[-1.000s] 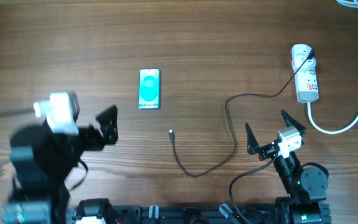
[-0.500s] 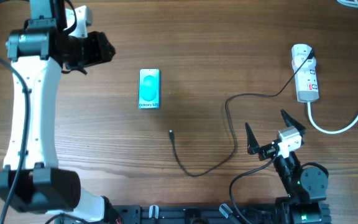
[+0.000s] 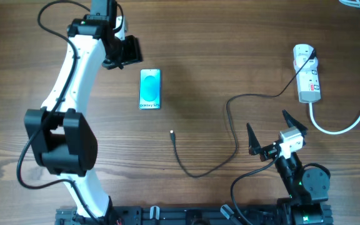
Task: Plug charger to phone and switch on socket
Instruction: 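Move the left gripper over the Galaxy S25 phone and lower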
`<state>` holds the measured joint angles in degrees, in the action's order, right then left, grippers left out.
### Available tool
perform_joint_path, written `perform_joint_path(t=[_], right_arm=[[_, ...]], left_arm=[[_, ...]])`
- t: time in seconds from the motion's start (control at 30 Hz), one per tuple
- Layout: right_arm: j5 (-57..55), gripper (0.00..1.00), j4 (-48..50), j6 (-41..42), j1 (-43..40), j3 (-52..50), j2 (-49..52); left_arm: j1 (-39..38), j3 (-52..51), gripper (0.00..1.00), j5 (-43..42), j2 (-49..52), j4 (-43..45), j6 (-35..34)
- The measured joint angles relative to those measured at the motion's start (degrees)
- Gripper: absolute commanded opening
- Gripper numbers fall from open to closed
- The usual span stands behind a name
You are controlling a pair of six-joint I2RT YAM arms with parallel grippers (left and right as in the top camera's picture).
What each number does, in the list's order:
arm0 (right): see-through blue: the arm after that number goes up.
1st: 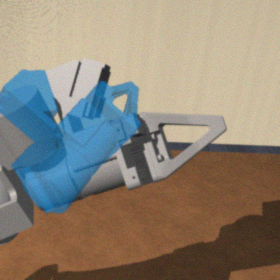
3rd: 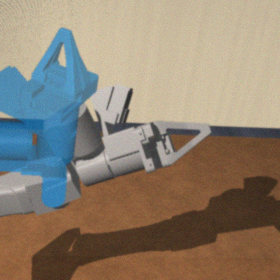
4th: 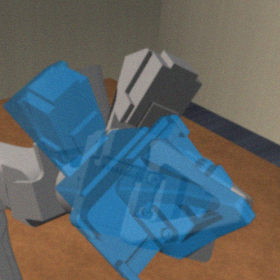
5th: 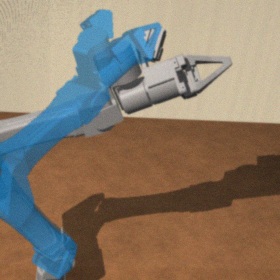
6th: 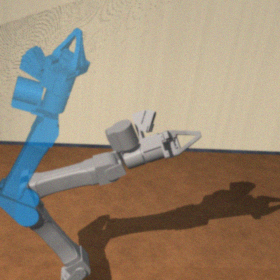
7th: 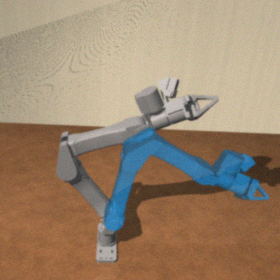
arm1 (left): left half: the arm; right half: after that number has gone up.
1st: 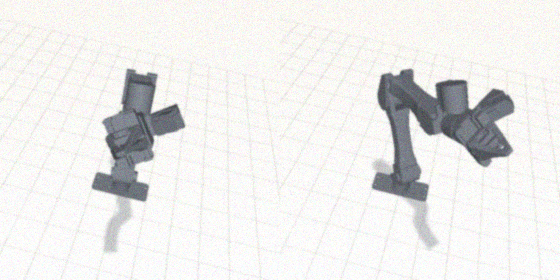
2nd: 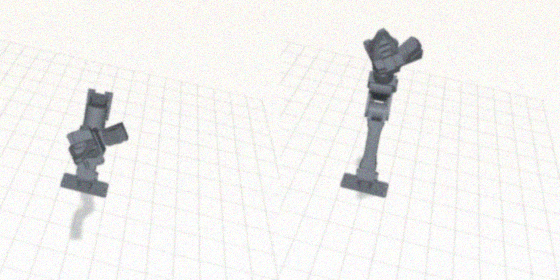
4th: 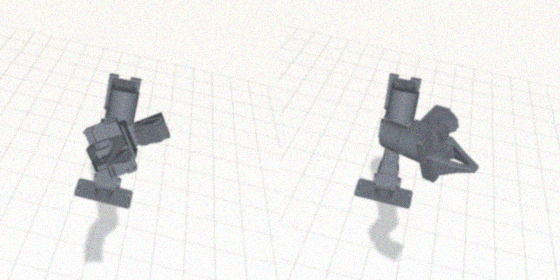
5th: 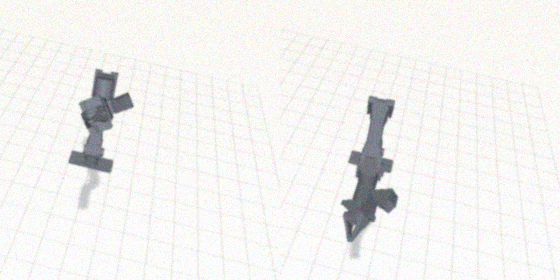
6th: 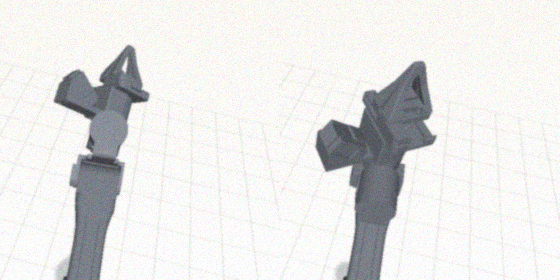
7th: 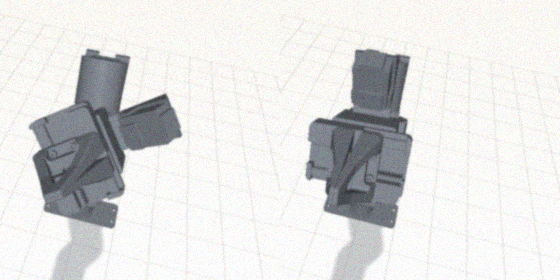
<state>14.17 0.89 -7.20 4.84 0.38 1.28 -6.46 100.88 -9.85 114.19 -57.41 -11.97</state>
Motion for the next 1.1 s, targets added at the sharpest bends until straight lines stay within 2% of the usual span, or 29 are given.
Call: perform_joint_path(t=[0.33,0.63,0.8,1.1], right_arm=[[0.00,1.00,0.00,0.00,0.00,0.00,0.00],[0.00,1.00,0.00,0.00,0.00,0.00,0.00],[0.00,1.00,0.00,0.00,0.00,0.00,0.00],[0.00,1.00,0.00,0.00,0.00,0.00,0.00]], left_arm=[[-3.78,-0.28,1.00,1.86,6.21,2.69,-1.31],[-8.57,-12.98,1.00,4.28,7.06,12.55,-3.45],[-8.83,-16.46,1.00,5.57,6.51,16.24,-3.65],[-8.81,-16.94,1.00,5.79,6.16,15.32,-3.63]])
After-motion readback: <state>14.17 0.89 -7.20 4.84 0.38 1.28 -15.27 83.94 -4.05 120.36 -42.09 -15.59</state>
